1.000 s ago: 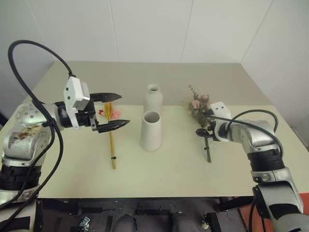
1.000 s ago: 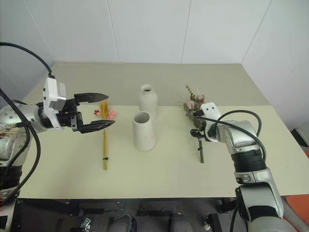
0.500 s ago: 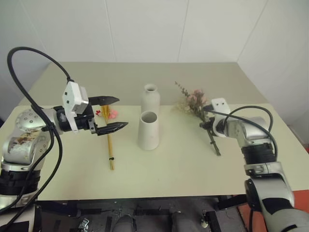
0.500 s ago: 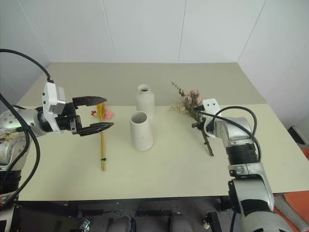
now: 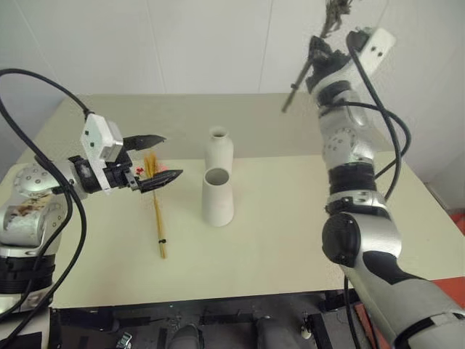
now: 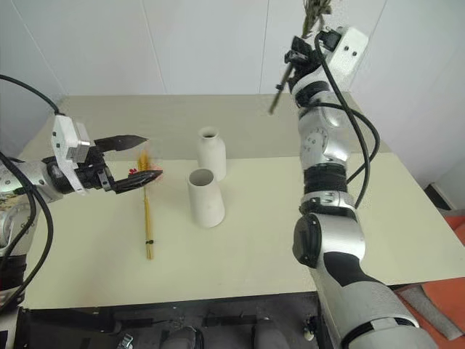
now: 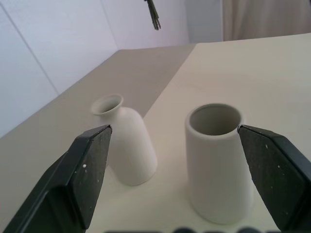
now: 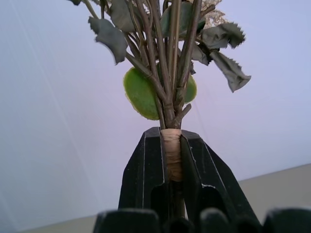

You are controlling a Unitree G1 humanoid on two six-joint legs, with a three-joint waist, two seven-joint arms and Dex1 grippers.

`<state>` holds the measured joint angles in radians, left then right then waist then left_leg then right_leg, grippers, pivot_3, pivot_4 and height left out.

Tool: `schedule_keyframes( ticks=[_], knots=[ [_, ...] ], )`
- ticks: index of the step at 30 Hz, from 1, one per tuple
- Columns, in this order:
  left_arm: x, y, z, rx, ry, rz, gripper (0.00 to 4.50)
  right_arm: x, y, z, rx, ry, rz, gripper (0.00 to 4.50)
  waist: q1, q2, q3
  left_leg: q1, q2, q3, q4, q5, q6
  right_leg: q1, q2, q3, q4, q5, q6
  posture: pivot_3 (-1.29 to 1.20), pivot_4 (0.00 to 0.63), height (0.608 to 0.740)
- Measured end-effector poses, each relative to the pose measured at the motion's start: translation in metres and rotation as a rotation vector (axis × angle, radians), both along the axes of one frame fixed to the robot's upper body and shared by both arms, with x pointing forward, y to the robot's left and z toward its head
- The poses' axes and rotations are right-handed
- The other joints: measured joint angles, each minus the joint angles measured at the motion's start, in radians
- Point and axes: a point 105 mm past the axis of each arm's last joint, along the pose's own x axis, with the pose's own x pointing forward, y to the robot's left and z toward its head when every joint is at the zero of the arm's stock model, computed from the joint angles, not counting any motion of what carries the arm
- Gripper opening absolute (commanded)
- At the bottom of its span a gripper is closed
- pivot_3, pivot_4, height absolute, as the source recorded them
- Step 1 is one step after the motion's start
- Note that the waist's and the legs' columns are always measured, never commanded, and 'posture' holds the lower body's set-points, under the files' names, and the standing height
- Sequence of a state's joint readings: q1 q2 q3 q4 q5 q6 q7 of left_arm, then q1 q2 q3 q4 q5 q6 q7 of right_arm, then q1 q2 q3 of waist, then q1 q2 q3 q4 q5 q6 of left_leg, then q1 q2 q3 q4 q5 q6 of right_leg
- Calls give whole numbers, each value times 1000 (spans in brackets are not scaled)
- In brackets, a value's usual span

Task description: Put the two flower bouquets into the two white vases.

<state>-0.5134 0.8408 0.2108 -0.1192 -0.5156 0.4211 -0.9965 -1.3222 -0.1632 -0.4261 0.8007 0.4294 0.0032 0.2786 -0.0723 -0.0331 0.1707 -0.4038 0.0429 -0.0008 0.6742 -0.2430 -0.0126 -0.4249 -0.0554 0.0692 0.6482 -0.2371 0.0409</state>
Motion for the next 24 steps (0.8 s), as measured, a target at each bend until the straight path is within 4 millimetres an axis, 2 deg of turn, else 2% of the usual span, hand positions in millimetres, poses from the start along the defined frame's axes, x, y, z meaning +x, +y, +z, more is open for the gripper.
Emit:
schedule_keyframes(
  ticks=[5,11,14,19,24],
  knots=[
    [5,16,-8,-22,41,142,4500,-1,48,-3,102,-70,261,189,-3,1,1,0,1,0,-4,0,-1,-1,0,-1,1,0,-1,0,150,740],
    [-3,23,-13,-29,53,202,4500,-1,94,-27,94,-30,411,189,3,1,1,-1,0,0,-7,1,-1,-2,0,-1,0,0,-1,0,150,740],
    [-6,24,-12,-31,46,220,4500,-2,101,-33,90,-26,424,189,6,1,1,-2,0,0,-7,1,-2,-2,-1,-2,0,0,-1,0,150,740],
    [-21,24,-14,-34,59,218,4500,-3,102,-33,66,-49,399,189,2,2,1,-1,0,-1,-7,1,-2,-2,-1,-2,0,1,-1,0,150,740],
    [-27,24,-13,-40,60,220,4500,-2,102,-34,46,-48,354,189,0,2,1,0,1,0,-8,1,-3,-2,0,-2,0,1,-2,0,150,740]
  ],
)
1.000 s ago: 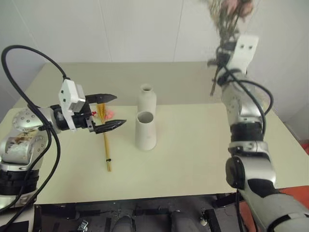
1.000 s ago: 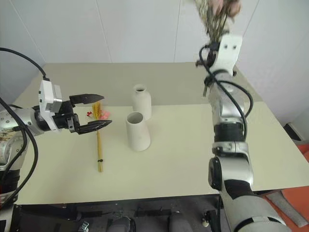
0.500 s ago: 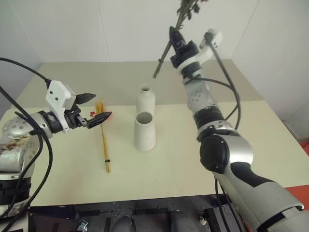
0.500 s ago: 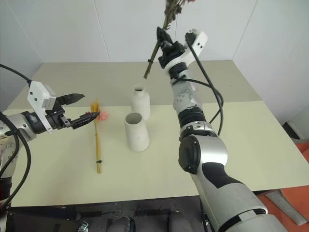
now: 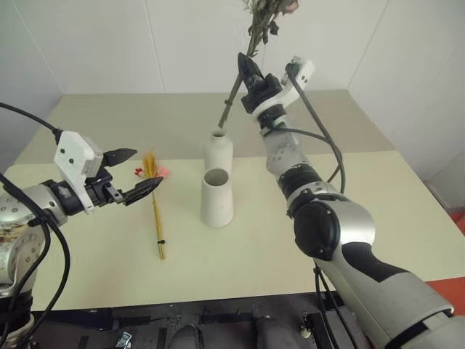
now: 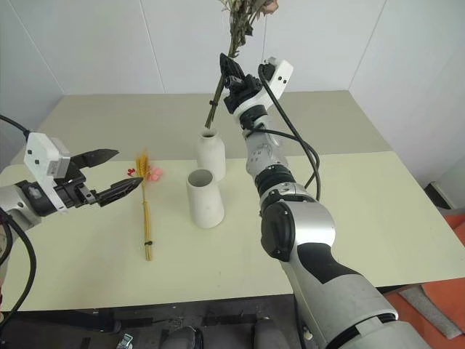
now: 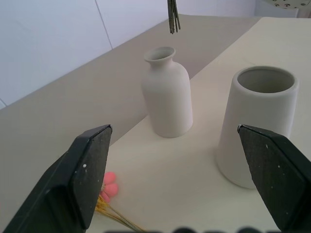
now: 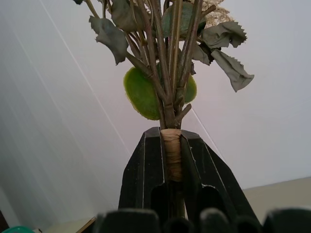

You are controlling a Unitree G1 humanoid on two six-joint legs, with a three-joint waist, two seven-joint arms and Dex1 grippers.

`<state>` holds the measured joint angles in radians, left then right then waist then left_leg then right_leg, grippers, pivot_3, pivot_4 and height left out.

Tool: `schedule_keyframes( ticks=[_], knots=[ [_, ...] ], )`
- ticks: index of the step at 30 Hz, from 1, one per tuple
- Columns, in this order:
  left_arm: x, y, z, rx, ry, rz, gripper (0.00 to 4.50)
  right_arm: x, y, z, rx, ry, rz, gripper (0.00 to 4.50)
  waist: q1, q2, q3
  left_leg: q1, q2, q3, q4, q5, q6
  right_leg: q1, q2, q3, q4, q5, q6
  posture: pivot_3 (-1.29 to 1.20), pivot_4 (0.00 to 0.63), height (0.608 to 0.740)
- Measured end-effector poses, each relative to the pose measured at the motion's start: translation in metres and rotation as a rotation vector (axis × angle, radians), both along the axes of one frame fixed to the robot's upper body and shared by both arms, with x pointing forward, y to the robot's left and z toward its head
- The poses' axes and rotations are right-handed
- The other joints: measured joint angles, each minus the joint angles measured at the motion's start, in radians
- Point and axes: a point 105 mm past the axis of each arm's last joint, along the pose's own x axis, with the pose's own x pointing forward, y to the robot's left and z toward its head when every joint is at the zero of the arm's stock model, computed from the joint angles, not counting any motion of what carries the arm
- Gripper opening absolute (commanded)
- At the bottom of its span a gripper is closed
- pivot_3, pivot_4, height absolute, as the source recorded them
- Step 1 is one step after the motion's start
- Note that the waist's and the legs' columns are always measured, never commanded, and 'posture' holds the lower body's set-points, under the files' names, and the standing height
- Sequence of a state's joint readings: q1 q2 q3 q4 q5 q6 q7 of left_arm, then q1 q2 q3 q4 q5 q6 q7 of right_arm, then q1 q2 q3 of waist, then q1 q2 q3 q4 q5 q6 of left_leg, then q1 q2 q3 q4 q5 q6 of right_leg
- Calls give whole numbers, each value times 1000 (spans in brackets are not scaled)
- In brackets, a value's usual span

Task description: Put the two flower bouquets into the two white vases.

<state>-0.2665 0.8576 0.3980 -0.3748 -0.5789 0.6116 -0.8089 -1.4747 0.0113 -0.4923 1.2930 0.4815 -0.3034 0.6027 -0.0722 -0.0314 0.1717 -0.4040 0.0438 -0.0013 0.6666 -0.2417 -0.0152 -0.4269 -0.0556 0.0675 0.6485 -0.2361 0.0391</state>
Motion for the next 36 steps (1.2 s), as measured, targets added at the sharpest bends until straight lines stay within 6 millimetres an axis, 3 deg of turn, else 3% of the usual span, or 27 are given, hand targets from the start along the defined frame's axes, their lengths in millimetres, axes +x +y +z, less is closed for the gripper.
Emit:
schedule_keyframes(
  ticks=[9,20,24,36],
  knots=[
    [-1,0,3,14,-5,4,4500,7,13,-19,-57,102,-82,189,1,0,0,0,0,0,0,0,0,0,0,0,0,0,0,0,150,740],
    [-10,2,-2,22,6,12,4500,15,3,-8,-55,182,-260,189,0,0,0,0,0,0,0,0,0,0,0,0,-1,0,0,0,150,740],
    [-11,0,-1,20,4,2,4500,18,-2,-13,-17,241,-304,189,0,0,0,0,0,0,0,0,0,0,0,0,-1,0,0,0,150,740],
    [-10,-1,-2,24,4,0,4500,18,9,-23,-67,301,-392,189,-3,0,0,0,0,0,-1,0,0,0,0,0,-1,0,0,0,150,740]
  ],
)
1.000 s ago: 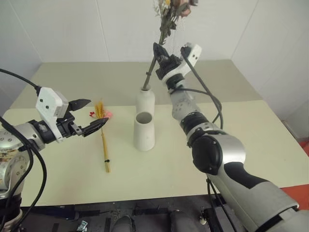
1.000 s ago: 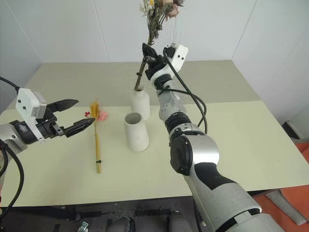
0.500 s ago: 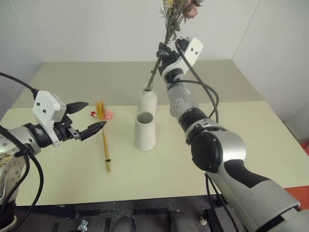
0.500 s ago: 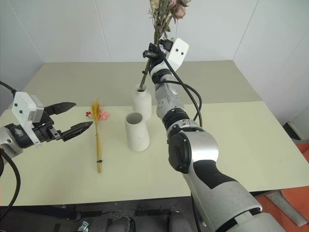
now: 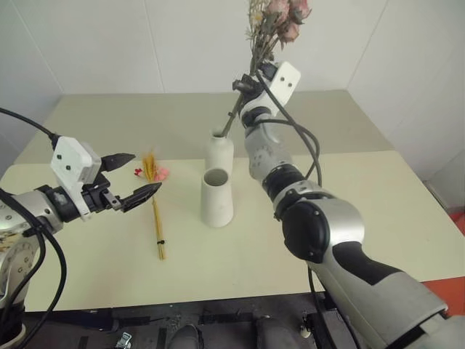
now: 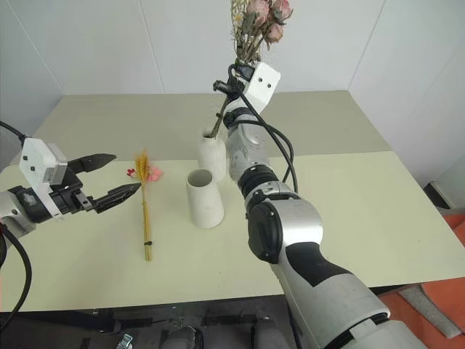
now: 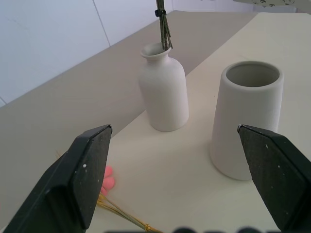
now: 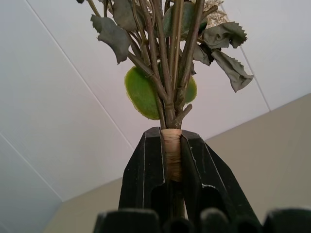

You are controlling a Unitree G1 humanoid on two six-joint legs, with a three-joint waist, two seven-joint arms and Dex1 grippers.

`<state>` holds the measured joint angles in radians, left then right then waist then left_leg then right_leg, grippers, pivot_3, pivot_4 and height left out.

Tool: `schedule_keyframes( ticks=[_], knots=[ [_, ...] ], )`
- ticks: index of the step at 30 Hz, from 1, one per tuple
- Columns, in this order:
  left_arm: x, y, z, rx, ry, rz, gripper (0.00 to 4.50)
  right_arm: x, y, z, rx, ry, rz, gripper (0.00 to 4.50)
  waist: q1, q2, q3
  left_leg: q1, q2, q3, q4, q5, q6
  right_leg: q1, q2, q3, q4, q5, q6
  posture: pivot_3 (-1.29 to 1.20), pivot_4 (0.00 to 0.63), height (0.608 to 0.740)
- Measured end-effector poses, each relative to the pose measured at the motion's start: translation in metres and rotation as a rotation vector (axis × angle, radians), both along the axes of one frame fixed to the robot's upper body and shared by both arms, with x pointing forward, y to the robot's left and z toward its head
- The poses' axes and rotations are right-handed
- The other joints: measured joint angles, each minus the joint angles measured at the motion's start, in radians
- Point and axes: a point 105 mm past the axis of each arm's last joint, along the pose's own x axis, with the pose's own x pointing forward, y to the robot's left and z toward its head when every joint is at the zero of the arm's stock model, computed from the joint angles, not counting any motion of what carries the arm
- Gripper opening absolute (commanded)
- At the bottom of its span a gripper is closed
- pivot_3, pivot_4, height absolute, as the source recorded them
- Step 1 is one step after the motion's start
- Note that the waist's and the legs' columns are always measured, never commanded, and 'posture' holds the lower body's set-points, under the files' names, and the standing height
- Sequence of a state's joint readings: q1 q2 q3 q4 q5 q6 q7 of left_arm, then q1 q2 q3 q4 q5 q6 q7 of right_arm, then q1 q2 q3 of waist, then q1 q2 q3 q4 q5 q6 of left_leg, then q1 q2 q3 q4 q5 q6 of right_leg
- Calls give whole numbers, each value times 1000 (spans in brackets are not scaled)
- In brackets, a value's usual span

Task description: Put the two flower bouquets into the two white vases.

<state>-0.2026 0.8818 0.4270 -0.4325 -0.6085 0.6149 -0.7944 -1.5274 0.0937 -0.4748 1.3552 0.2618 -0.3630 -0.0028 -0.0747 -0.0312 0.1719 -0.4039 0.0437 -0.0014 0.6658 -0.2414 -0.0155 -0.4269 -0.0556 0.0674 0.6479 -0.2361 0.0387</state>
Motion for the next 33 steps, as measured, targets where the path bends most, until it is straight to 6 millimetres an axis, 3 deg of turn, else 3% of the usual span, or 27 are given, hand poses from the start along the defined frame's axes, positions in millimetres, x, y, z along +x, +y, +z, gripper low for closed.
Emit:
schedule_keyframes(
  ticks=[11,19,33],
  knots=[
    [1,-3,-4,-3,13,-13,4500,-1,5,-2,-24,11,-15,189,-1,0,0,0,0,0,0,0,0,0,0,0,0,0,0,0,150,740],
    [0,-4,-3,-6,13,-16,4500,-3,11,14,26,-29,96,189,0,0,0,0,0,0,0,0,0,0,0,0,0,0,0,0,150,740],
    [2,-8,-4,-9,15,-31,4500,-3,9,19,95,-31,100,189,1,0,0,0,0,0,0,0,0,0,0,0,0,0,0,0,150,740]
  ],
)
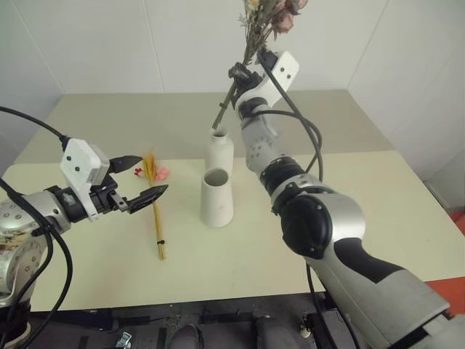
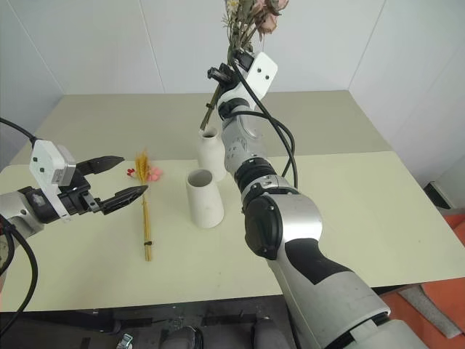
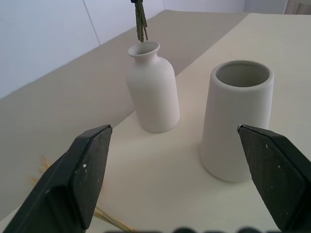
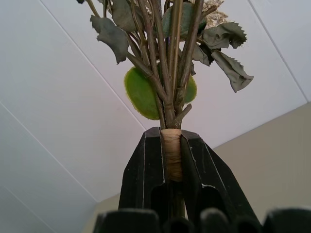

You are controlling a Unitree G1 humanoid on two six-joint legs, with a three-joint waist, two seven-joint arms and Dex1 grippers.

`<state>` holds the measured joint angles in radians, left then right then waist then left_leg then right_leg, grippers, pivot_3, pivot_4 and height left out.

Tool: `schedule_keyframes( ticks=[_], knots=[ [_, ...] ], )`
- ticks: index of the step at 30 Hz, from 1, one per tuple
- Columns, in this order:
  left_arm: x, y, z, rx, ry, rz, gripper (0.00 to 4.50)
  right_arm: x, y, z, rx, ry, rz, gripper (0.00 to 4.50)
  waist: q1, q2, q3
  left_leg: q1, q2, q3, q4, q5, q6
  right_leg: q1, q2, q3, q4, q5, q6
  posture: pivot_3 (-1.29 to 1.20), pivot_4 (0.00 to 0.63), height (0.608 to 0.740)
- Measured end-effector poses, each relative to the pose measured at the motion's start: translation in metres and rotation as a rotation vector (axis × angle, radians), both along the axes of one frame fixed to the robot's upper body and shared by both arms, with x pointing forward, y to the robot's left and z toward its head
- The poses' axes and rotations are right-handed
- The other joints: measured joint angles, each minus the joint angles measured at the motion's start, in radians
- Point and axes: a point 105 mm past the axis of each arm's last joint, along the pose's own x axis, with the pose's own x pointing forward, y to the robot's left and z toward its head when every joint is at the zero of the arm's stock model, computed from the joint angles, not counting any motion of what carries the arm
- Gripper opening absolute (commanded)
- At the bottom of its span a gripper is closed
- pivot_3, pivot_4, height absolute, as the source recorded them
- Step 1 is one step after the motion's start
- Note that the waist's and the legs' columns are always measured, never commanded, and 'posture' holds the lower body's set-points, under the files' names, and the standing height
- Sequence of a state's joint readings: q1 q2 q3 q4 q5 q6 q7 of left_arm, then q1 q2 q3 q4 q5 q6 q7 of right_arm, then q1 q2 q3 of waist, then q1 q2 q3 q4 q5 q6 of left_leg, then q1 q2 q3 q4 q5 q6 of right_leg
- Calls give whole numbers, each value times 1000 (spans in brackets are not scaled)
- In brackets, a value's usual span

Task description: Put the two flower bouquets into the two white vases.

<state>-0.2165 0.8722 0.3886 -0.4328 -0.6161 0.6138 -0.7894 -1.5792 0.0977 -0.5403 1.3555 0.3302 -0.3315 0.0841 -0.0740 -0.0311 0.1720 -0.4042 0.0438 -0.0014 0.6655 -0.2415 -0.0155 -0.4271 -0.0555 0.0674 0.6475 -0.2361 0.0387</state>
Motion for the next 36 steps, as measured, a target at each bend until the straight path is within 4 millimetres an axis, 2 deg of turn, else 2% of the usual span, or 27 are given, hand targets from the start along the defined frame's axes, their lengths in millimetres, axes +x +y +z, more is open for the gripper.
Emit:
schedule_keyframes(
  ticks=[6,11,24,35,36],
  knots=[
    [0,0,0,-1,0,1,4500,2,0,-12,-67,48,-82,189,1,0,0,0,0,0,0,0,0,0,0,0,0,0,0,0,150,740],
    [-1,-1,1,2,-4,-4,4500,2,-2,-13,-130,58,-150,189,1,0,0,0,0,0,0,0,0,0,0,0,0,0,0,0,150,740],
    [-3,-1,-1,-1,2,-1,4500,4,-9,-17,-127,102,-212,189,0,0,0,0,0,0,0,0,0,0,0,0,0,0,0,0,150,740],
    [-3,-1,-1,-2,2,-1,4500,1,1,-16,-191,70,-195,189,-1,0,0,0,0,0,0,0,0,0,0,0,0,0,0,0,150,740],
    [-3,-1,-1,-2,2,-1,4500,1,2,-15,-196,68,-196,539,0,0,0,0,0,0,0,0,0,0,0,0,0,0,0,0,150,740]
  ],
)
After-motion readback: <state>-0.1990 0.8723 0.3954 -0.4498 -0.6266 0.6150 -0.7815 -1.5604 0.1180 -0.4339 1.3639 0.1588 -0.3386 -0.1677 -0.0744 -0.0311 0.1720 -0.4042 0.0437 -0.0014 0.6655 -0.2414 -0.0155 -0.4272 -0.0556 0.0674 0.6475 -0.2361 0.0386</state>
